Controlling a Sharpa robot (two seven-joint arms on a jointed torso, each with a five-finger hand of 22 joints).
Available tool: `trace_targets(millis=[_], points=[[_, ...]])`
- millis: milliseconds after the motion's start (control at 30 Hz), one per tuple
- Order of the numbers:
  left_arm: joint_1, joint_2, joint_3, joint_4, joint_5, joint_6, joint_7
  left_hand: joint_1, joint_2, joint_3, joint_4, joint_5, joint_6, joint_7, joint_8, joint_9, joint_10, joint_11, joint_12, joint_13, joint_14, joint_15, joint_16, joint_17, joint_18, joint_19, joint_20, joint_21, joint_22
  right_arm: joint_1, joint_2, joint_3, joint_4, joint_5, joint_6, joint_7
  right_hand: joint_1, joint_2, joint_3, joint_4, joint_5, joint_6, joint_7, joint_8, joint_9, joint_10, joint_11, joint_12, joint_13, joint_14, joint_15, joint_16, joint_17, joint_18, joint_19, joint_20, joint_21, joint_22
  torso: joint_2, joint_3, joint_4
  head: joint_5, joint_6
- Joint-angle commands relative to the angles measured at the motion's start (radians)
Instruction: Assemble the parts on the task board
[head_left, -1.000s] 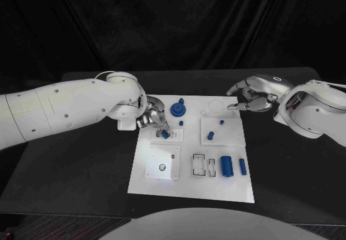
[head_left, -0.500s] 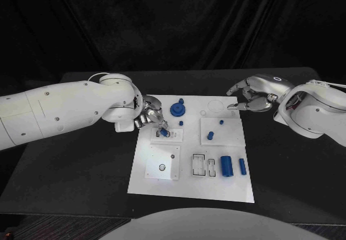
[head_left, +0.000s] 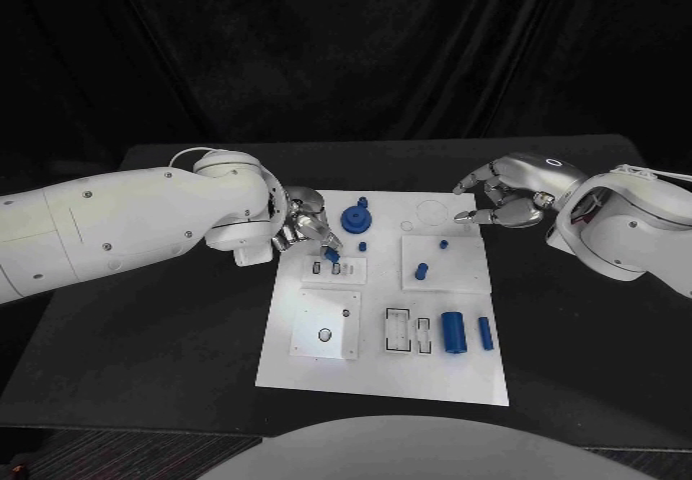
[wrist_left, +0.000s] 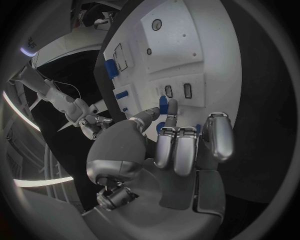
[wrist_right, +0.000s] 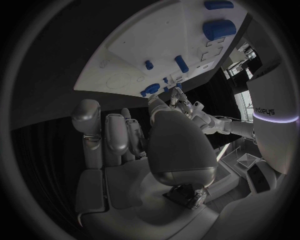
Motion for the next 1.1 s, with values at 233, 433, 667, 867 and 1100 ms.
trace_targets(millis=[233,433,667,867,1100], points=[[-0.022,-0.006,0.0,0.009,-0.035,-0.061,0.02,-0.012,0.006,0.014,0.003,0.005,-0.008,-0.005,0.004,0.004,0.019,-0.007,-0.01,0.158,0.036,-0.007,-0.007,0.136,0.013,-0.001,-0.001,-0.009,-0.001,-0.005,0.0,0.0,0.002,-0.004,-0.019,-0.008,0.003,0.007,-0.003,-0.004,0.006,0.005,0.001,0.006,-0.002,-0.018,0.001,-0.013,0.063,0.001,0.007,-0.008,-0.005,0.015,-0.008,0.001,-0.009,-0.004,0.002,-0.0016,-0.0008,0.004,0.0],[-0.031,-0.009,0.0,0.012,-0.036,-0.07,0.02,-0.015,0.006,0.014,0.006,0.003,-0.009,-0.005,0.003,0.005,0.016,-0.007,-0.014,0.153,0.034,-0.006,-0.009,0.133,0.014,-0.003,-0.001,-0.011,-0.003,-0.005,-0.002,0.0,0.004,-0.004,-0.02,-0.009,0.003,0.007,-0.004,-0.004,0.007,0.005,0.001,0.006,-0.003,-0.019,0.001,-0.015,0.062,0.0,0.008,-0.008,-0.005,0.015,-0.008,0.001,-0.009,-0.004,0.002,-0.0015,0.0007,0.004,0.0],[-0.039,-0.013,0.0,0.016,-0.036,-0.071,0.02,-0.019,0.006,0.015,0.011,0.002,-0.011,-0.005,0.003,0.007,0.014,-0.006,-0.016,0.151,0.032,-0.006,-0.011,0.128,0.015,-0.005,-0.001,-0.015,-0.006,-0.005,-0.004,0.0,0.006,-0.004,-0.02,-0.01,0.004,0.008,-0.004,-0.005,0.007,0.005,0.001,0.005,-0.003,-0.022,0.001,-0.018,0.059,0.0,0.008,-0.009,-0.005,0.015,-0.009,0.001,-0.012,-0.004,0.001,-0.0018,0.001,0.005,0.0],[-0.042,-0.021,0.0,0.028,-0.036,-0.072,0.022,-0.023,0.005,0.015,0.016,-0.001,-0.013,-0.004,0.002,0.008,0.012,-0.006,-0.018,0.148,0.03,-0.006,-0.014,0.124,0.015,-0.007,-0.001,-0.018,-0.008,-0.005,-0.004,0.0,0.006,-0.004,-0.021,-0.009,0.004,0.008,-0.004,-0.005,0.007,0.005,0.001,0.005,-0.003,-0.022,0.001,-0.018,0.059,0.0,0.008,-0.009,-0.005,0.015,-0.009,0.001,-0.012,-0.004,0.002,-0.0021,-0.0002,0.006,0.0],[-0.044,-0.036,0.0,0.048,-0.036,-0.074,0.022,-0.024,0.004,0.015,0.017,-0.002,-0.014,-0.004,0.002,0.009,0.011,-0.006,-0.019,0.146,0.029,-0.006,-0.015,0.122,0.015,-0.007,-0.001,-0.019,-0.008,-0.006,-0.004,0.0,0.005,-0.004,-0.025,-0.008,0.005,0.008,-0.004,-0.005,0.007,0.005,0.001,0.005,-0.004,-0.021,0.001,-0.018,0.059,0.0,0.008,-0.01,-0.006,0.015,-0.009,0.001,-0.012,-0.005,0.002,-0.0021,0.0001,0.007,0.0]])
